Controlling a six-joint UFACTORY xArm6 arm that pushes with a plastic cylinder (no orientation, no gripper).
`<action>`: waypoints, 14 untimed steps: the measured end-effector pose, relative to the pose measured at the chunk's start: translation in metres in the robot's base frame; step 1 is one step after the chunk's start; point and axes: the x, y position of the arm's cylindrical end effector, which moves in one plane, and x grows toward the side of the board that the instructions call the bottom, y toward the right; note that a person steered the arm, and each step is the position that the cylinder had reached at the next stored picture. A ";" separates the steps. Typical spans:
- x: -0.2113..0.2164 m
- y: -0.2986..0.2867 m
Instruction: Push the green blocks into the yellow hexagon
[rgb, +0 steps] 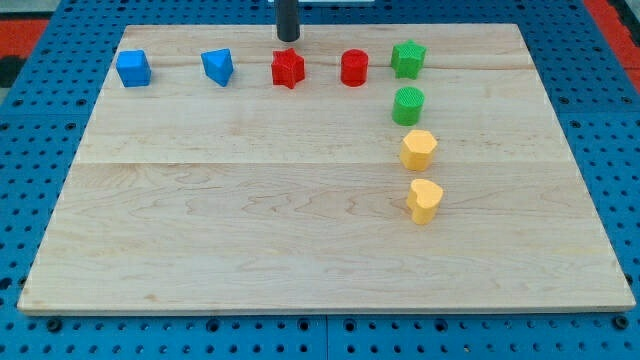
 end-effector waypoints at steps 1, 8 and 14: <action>0.000 0.001; 0.042 0.147; 0.134 0.147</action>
